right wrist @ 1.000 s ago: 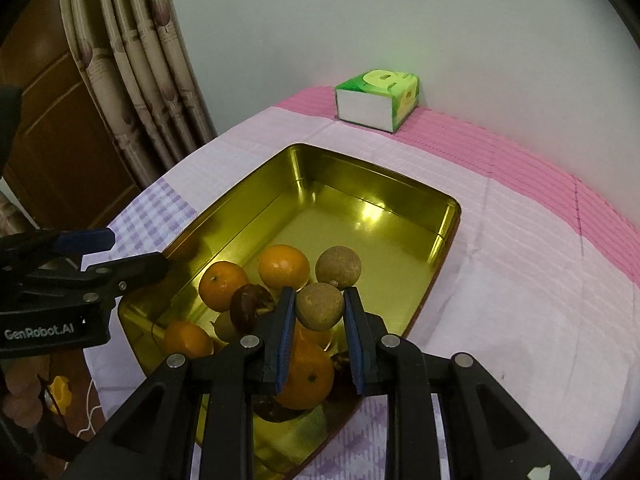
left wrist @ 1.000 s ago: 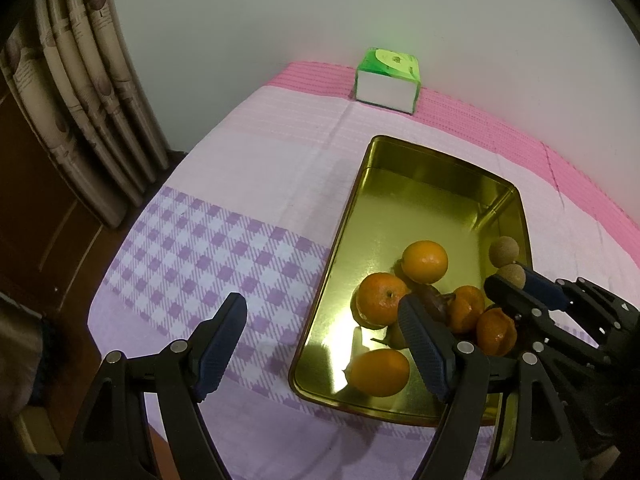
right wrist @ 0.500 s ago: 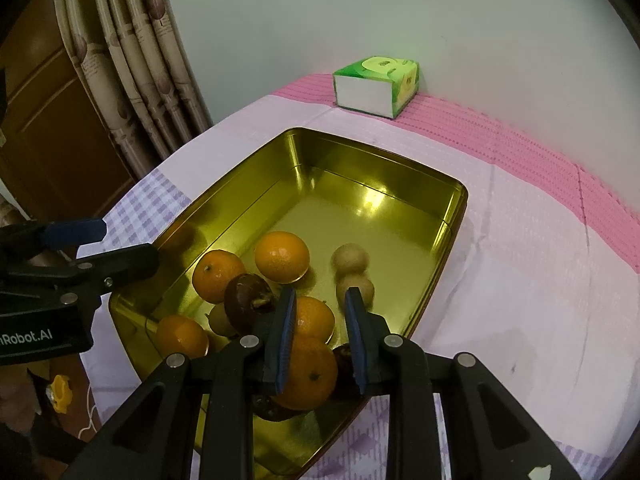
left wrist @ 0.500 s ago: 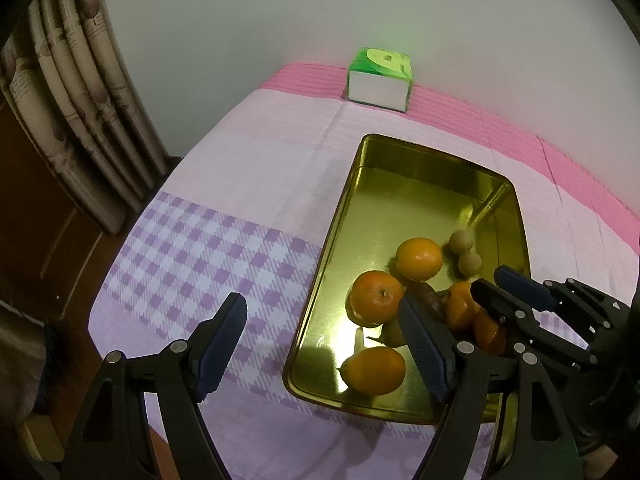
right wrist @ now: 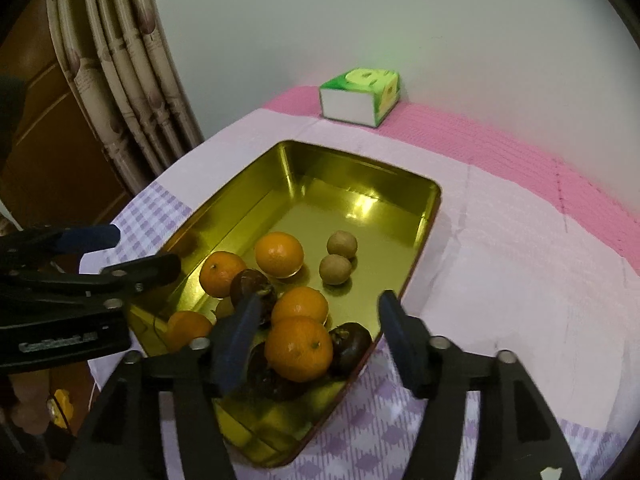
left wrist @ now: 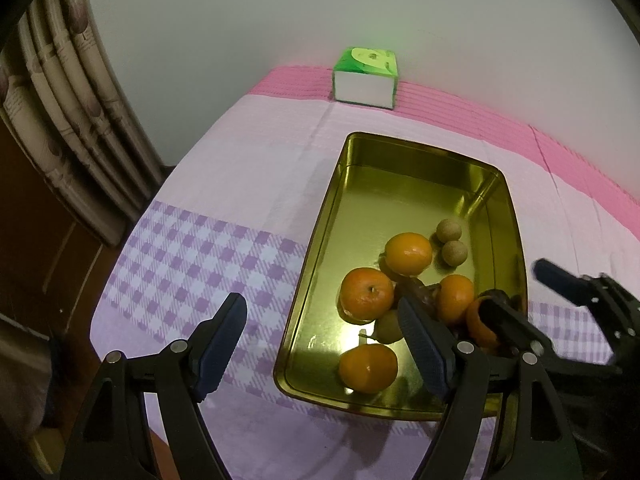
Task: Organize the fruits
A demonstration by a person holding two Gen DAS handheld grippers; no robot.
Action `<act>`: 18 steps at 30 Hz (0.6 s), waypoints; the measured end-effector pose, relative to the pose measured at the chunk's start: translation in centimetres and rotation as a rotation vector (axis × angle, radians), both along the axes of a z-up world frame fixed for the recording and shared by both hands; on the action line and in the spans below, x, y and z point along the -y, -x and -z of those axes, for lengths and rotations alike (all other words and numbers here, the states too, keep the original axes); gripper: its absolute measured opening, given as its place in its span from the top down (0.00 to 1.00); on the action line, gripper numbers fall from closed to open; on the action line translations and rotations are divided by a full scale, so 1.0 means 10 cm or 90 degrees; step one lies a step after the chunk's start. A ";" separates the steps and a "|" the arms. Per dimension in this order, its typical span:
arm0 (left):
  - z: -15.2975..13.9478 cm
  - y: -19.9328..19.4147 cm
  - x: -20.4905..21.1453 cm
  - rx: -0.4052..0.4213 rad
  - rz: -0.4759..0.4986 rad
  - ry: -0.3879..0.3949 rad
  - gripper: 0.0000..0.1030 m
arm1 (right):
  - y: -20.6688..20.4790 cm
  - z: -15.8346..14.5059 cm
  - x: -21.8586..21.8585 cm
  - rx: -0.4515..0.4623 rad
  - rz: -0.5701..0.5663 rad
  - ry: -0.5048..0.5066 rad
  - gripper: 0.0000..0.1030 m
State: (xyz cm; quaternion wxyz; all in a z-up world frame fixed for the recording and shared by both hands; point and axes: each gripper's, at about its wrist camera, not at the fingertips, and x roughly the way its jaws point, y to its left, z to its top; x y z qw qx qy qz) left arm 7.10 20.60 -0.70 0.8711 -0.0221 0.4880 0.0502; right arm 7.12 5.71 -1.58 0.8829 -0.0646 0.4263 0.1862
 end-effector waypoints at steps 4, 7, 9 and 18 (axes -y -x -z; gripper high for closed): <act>0.00 0.01 0.02 0.000 0.004 -0.003 0.24 | 0.14 -0.08 0.02 0.029 0.012 0.024 0.16; 0.01 0.02 0.05 -0.001 0.014 -0.009 0.24 | 0.24 -0.09 0.03 0.031 0.013 0.050 0.09; 0.01 0.03 0.08 -0.001 0.020 -0.013 0.24 | 0.28 -0.08 0.04 0.027 0.017 0.055 0.07; 0.02 0.04 0.14 0.000 0.029 -0.022 0.18 | 0.35 0.05 0.20 -0.026 0.052 0.027 0.03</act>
